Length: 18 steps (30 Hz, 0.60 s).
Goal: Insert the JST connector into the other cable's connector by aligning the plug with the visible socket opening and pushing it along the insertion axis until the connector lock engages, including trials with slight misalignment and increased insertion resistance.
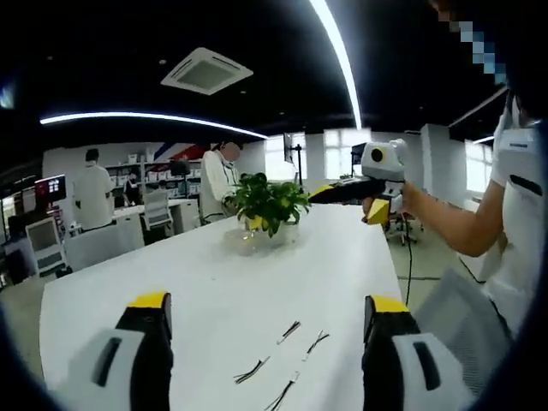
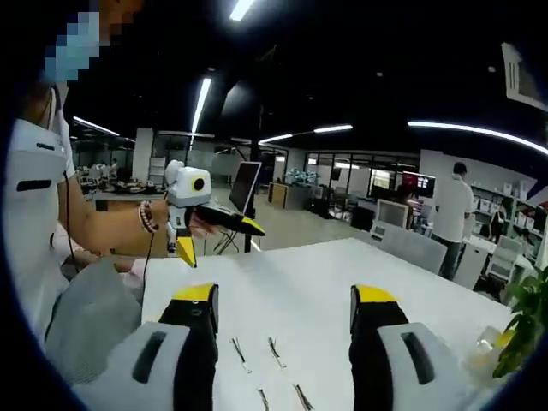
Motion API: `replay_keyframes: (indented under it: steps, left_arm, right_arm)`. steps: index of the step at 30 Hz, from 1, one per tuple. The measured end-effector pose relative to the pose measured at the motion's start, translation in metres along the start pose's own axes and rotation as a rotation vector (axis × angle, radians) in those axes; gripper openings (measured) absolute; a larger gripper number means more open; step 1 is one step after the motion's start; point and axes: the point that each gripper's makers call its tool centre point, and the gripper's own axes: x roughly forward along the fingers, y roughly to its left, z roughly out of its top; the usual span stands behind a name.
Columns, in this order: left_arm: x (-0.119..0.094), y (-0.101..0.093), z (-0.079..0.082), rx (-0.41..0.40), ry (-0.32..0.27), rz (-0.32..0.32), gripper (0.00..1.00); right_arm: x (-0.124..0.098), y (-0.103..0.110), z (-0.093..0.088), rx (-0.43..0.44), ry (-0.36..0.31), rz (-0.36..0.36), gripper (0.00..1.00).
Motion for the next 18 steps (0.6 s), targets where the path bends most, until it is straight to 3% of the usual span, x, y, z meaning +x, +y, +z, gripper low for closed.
replay_keyframes:
  steps: [4, 6, 10, 13, 16, 18]
  left_arm:
    - [0.014, 0.008, -0.003, 0.017, -0.015, -0.011, 0.89]
    - [0.026, 0.014, -0.008, 0.034, -0.009, -0.011, 0.86]
    - [0.045, 0.014, -0.020, -0.010, -0.018, -0.079, 0.86]
    - [0.054, 0.022, -0.029, 0.034, -0.025, -0.066, 0.85]
    - [0.063, 0.028, -0.040, 0.044, -0.040, -0.082, 0.83]
    - [0.069, 0.033, -0.052, 0.000, -0.002, -0.071, 0.83]
  right_arm:
    - [0.013, -0.005, -0.005, 0.005, -0.033, 0.051, 0.52]
    - [0.019, -0.009, -0.008, 0.017, -0.060, 0.070, 0.44]
    - [0.028, -0.022, -0.008, 0.046, -0.151, 0.063, 0.39]
    - [0.035, -0.025, -0.017, 0.031, -0.154, 0.083, 0.28]
    - [0.043, -0.030, -0.032, 0.047, -0.137, 0.101, 0.34]
    - [0.048, -0.032, -0.043, 0.058, -0.112, 0.107, 0.32]
